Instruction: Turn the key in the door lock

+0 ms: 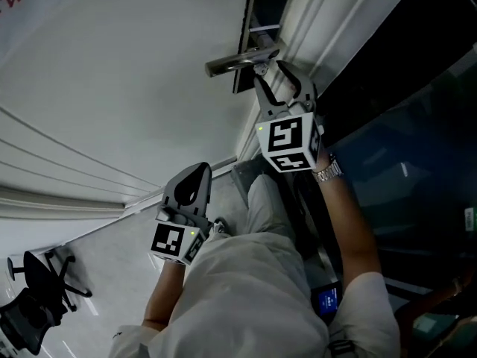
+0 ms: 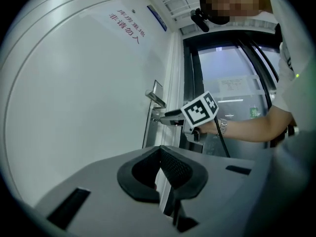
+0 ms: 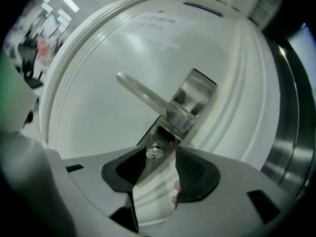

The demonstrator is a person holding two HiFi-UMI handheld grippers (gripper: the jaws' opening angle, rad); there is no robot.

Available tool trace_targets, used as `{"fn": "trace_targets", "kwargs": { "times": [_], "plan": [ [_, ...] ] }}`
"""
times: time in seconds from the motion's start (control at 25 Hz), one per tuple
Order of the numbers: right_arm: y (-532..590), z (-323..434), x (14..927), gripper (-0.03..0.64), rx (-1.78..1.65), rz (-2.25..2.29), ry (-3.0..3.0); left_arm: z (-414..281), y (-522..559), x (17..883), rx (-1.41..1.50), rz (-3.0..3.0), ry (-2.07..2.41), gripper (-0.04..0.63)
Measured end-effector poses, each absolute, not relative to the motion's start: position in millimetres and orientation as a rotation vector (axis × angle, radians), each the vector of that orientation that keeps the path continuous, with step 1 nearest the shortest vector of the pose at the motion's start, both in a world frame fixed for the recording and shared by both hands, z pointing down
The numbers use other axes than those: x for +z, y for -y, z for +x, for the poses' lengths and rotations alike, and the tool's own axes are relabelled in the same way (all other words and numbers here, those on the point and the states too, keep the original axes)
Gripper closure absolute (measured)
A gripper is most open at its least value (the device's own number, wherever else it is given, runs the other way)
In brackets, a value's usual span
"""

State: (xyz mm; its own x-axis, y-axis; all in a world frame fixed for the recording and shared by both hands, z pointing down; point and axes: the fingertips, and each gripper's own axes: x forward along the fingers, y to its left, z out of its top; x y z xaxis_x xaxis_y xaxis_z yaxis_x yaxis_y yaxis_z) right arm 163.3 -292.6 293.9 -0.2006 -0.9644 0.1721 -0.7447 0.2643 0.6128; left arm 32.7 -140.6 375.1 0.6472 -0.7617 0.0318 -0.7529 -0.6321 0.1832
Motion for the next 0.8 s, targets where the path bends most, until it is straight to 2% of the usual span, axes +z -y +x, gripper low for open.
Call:
{"fn": "trace_targets", "kwargs": {
  "times": [0.12,0.2,0.4,0.52,0.8],
  "plan": [
    [293,150,304,0.453,-0.903,1.391,1.695,41,143,373,0.008,2.708,1.206,0.592],
    [295,149,309,0.453,-1.023,1.329,1.522,47,148,361,-0.024,2.764,1.169,0.592],
    [307,151,317,0.463,-1.092,1.243,1.355,59,153,356,-0.015,2.809,1.1,0.592],
    [308,144,320,0.526,-1.141,1.208,1.329,66,157,351,-0.054,2.834,1.07,0.592],
    [300,156,310,0.537,-1.072,1.346,1.379,86,159,341,-0.05,2.884,0.948,0.592]
  ]
}}
